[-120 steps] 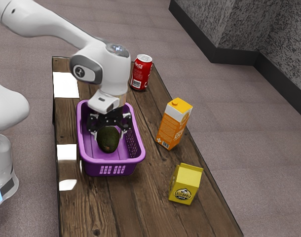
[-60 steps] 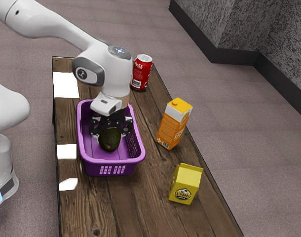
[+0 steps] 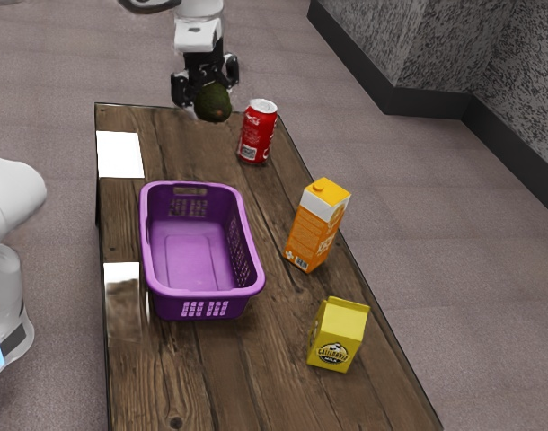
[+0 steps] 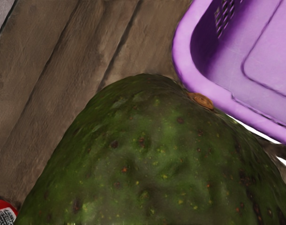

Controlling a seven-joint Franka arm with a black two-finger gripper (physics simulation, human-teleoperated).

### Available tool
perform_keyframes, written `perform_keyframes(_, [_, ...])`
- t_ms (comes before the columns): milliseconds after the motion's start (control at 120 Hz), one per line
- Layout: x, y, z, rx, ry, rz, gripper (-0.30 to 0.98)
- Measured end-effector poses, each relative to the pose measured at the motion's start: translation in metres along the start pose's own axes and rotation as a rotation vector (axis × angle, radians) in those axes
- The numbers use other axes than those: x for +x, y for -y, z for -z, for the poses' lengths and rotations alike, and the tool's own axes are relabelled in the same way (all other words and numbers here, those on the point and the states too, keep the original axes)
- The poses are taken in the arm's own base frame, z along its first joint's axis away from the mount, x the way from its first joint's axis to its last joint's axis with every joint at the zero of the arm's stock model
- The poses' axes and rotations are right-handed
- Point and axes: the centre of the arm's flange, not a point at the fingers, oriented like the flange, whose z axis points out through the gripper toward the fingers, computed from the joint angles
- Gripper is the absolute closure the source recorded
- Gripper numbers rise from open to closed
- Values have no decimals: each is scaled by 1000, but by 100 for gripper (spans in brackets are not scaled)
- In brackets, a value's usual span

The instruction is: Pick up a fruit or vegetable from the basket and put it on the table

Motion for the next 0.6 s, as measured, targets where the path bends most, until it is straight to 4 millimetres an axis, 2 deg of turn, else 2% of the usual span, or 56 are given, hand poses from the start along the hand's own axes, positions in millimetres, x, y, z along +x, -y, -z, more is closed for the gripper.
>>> perform_keyframes(92, [-36,36,-31,-69,-4,39,26])
perform_keyframes(233, [-57,50,-51,-108,14,37,27])
perform_keyframes(383, [-68,57,-69,-156,10,25,14])
perform_keyframes(600, [-57,55,-69,-174,15,-34,3])
